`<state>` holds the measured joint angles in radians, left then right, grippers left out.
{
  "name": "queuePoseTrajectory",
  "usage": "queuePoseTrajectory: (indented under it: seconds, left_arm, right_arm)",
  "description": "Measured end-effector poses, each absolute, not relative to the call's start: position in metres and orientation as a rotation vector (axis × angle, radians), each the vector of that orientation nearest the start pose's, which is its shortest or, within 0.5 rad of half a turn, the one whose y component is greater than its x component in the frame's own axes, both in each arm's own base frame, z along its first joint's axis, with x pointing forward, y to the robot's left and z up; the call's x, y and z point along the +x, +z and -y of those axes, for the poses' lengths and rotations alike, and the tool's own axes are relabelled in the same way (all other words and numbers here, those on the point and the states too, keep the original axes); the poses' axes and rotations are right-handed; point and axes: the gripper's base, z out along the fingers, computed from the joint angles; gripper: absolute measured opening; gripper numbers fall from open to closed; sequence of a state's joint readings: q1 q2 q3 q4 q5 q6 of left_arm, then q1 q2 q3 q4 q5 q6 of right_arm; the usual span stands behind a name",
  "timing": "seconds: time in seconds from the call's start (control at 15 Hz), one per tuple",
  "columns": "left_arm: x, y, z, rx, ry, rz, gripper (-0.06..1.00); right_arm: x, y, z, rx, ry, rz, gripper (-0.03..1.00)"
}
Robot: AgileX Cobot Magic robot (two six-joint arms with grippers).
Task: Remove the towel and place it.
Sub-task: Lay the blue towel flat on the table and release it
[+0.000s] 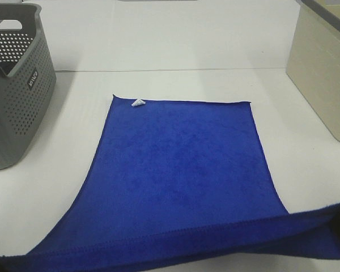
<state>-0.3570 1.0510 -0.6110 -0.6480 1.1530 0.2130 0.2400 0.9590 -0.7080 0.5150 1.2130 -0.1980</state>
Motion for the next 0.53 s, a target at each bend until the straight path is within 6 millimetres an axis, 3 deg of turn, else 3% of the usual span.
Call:
queuePoseTrajectory:
  seconds: [0.27,0.53]
  left_arm:
    - [0.129,0.222,0.102,0.458,-0.920,-3.054,0.00]
    - [0.151,0.183,0.108,0.427,-0.885,-3.226,0.00]
  right_arm:
    - [0.133,0.244,-0.076,-0.385,0.759,-3.026,0.02]
    - [0.154,0.208,-0.081,-0.344,0.769,-3.245,0.02]
